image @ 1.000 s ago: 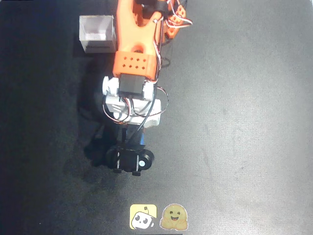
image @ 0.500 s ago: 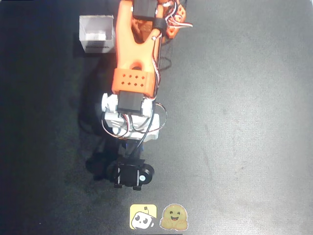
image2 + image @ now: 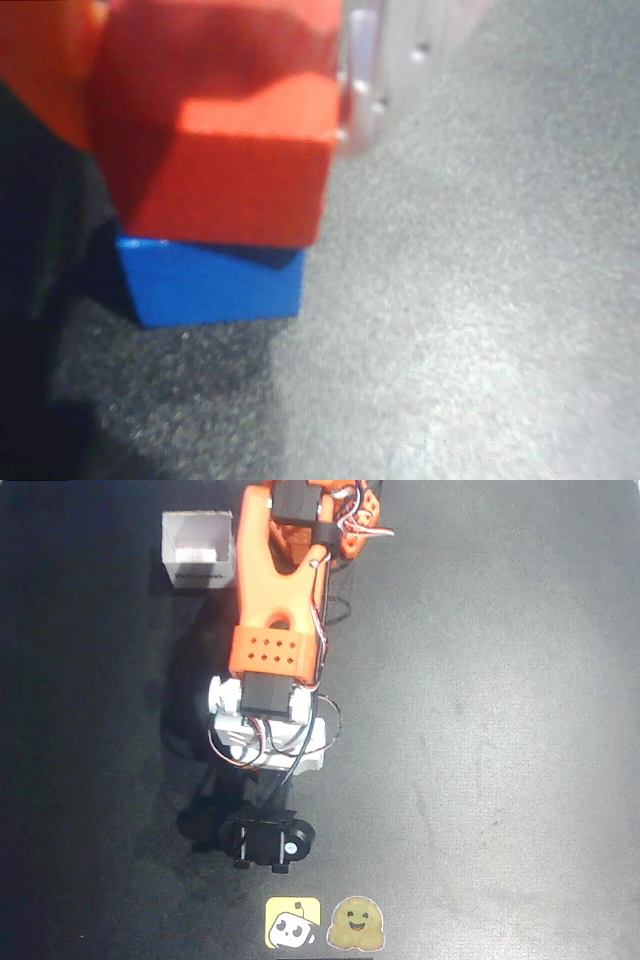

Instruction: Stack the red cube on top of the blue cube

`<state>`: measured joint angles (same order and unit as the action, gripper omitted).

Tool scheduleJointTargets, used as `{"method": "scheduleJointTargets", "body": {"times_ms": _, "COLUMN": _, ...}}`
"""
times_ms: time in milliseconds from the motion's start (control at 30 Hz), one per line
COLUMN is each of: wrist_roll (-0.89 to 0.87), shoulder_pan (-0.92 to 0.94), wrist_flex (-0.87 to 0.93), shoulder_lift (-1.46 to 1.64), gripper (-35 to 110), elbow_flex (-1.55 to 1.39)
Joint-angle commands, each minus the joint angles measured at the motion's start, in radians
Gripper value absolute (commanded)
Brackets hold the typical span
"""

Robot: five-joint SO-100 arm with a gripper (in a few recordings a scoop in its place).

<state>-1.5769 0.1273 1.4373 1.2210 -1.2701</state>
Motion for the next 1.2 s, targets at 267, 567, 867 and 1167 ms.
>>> {"method": "scheduleJointTargets", "body": {"times_ms": 267, "wrist_roll": 0.003, "shoulder_pan": 0.006, "wrist_flex": -0.008, "shoulder_lift": 0.006, "gripper": 0, "elbow_flex": 0.034}}
{"method": "scheduleJointTargets", "body": {"times_ms": 567, "wrist_roll": 0.011, "shoulder_pan": 0.008, "wrist_flex": -0.002, "shoulder_lift": 0.006, "gripper": 15, "elbow_flex": 0.031}}
{"method": "scheduleJointTargets", "body": {"times_ms": 867, "wrist_roll": 0.02, "shoulder_pan": 0.014, "wrist_flex": 0.0, "shoulder_lift": 0.006, "gripper": 26, "elbow_flex": 0.029}}
{"method": "scheduleJointTargets", "body": {"times_ms": 1167, "wrist_roll": 0.037, "shoulder_pan": 0.012, "wrist_flex": 0.064, "shoulder_lift": 0.018, "gripper": 26, "elbow_flex": 0.107}}
